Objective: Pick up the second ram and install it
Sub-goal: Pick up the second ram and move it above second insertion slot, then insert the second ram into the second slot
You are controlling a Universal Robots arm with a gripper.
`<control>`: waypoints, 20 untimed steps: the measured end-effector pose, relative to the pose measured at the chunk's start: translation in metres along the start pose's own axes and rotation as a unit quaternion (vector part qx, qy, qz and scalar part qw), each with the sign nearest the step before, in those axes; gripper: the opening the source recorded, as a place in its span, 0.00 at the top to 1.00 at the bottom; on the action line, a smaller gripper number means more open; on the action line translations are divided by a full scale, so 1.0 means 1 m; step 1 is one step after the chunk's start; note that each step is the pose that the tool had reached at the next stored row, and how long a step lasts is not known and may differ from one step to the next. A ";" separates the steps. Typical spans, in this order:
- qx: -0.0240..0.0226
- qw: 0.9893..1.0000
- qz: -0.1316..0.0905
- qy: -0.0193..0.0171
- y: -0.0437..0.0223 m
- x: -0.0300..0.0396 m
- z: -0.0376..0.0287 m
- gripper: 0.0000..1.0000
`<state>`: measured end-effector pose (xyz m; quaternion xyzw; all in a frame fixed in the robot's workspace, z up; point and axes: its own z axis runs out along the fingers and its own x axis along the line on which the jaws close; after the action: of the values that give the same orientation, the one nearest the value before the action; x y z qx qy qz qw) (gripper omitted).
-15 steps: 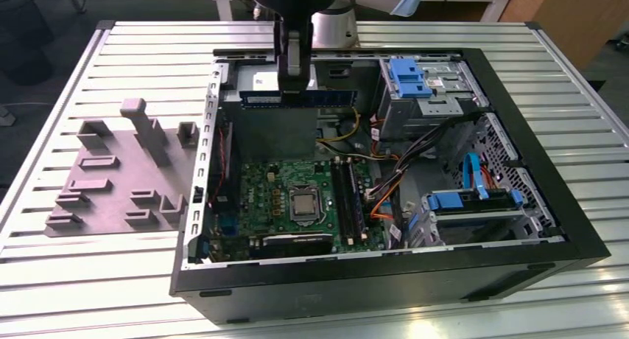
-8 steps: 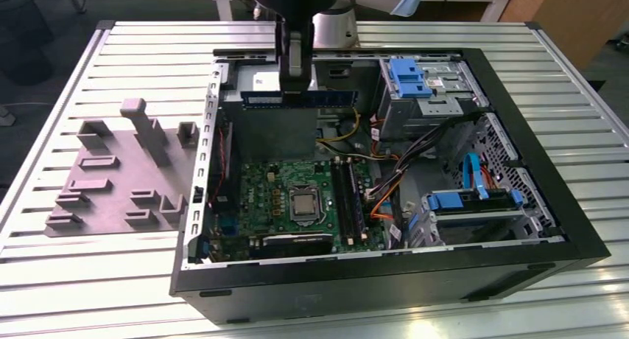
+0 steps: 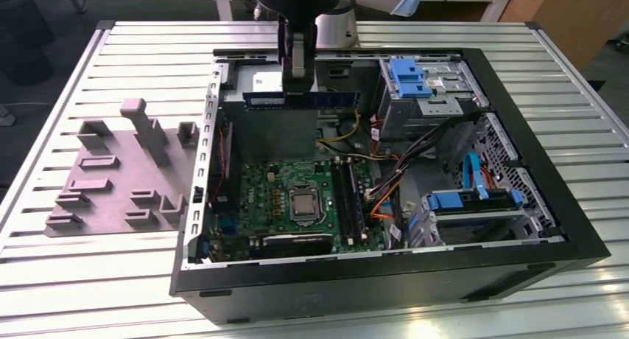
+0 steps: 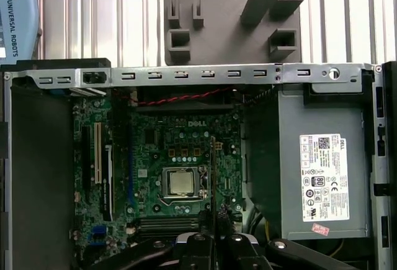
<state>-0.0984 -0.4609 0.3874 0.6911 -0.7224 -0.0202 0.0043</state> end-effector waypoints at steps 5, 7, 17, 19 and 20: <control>0.001 1.000 0.021 0.001 0.0000 0.0000 0.0008 0.86; 0.001 1.000 0.031 0.001 -0.0001 0.0000 0.0011 0.86; 0.002 0.996 0.087 0.005 -0.0001 0.0000 0.0019 0.86; 0.003 0.995 0.103 0.006 -0.0001 0.0000 0.0022 0.86; 0.003 0.994 0.110 0.006 -0.0001 0.0000 0.0023 0.86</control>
<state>-0.0983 -0.4609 0.3850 0.6076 -0.7941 -0.0135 0.0089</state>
